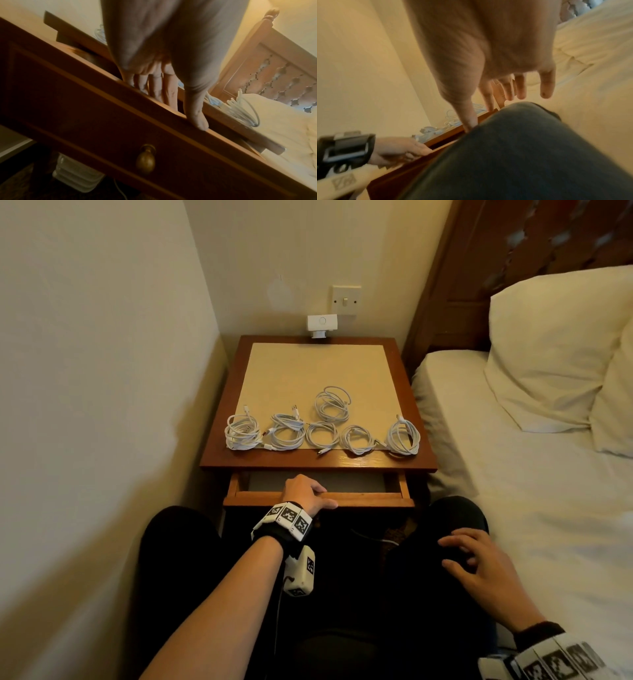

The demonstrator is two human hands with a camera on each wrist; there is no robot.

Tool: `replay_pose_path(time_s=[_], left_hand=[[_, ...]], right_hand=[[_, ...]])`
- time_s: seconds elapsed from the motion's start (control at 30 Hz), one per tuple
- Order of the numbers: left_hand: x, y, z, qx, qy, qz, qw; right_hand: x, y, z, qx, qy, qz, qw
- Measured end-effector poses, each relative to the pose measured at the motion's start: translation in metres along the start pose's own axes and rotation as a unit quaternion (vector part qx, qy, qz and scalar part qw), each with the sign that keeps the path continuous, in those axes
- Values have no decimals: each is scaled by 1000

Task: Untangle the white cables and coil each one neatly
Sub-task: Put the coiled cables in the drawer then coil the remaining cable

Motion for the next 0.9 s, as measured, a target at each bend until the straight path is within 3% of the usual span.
replay_pose_path(time_s=[0.07, 0.17, 0.37, 0.9], left_hand=[[-1, -3, -5, -8, 3, 6, 1000], [-4, -7, -9, -17, 7, 14, 1000], [-10, -8, -8, -22, 12, 25, 999], [-59, -28, -37, -7, 28, 2, 1000]], right_hand=[[-11, -6, 8, -110, -50, -43, 992], [-30, -26, 23, -75, -55, -103, 990], [-55, -43, 35, 8, -29, -94, 995], [-57, -50, 23, 35, -51, -101, 993]])
Point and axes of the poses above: each hand's wrist, its own x-axis towards the middle knuckle, its own y-axis out of the back of the hand, z = x × y, the point moved 5 cm from there along x, towards the middle knuckle, and after that the axes turned 3 degrees about y, right-handed, at the moved point
